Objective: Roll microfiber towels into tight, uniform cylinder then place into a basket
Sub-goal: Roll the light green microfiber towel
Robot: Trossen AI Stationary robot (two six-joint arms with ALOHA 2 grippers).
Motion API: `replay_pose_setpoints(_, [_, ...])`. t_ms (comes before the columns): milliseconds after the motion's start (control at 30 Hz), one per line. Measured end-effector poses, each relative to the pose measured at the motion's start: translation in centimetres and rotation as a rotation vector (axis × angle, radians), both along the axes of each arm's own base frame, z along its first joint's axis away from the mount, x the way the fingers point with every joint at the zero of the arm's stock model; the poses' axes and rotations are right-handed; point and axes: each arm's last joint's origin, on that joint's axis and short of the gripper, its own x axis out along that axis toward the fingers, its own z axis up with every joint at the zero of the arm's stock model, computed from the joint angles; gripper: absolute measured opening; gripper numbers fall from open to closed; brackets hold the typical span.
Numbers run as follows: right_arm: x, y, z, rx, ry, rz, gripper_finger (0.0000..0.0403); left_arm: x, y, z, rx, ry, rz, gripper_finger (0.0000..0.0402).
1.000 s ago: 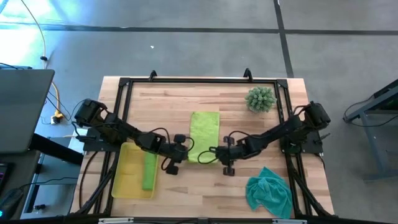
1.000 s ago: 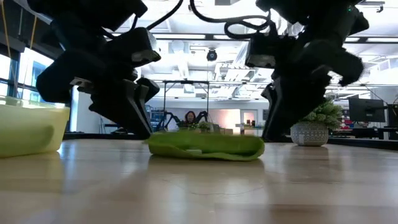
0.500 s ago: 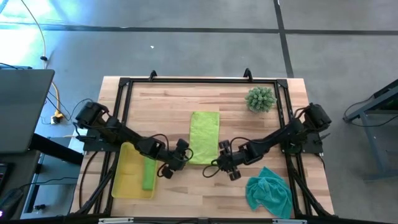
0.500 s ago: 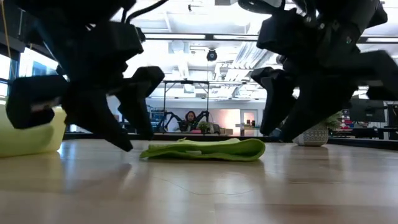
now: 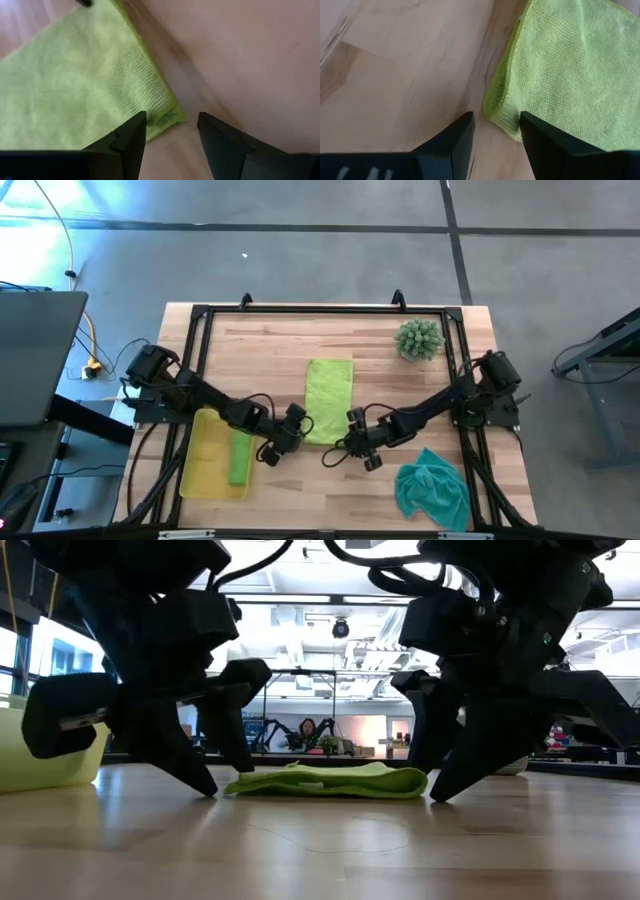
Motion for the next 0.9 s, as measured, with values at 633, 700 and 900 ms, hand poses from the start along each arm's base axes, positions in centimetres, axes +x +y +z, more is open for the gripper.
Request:
replay_pose_setpoints(633, [0.0,0.1,-0.1,0.157,0.007,-0.217,0.0091,0.5,0.7,-1.4,-0.245,0.033,0.332,0.0140])
replay_pose_setpoints(700, [0.0,0.1,-0.1,0.167,0.008,-0.231,0.0062,0.5,0.7,-1.4,-0.254,0.033,0.348,0.0117])
replay_pose_setpoints(900, [0.0,0.1,-0.1,0.177,0.008,-0.255,0.0006,0.5,0.6,-1.6,-0.261,0.027,0.389,0.0048])
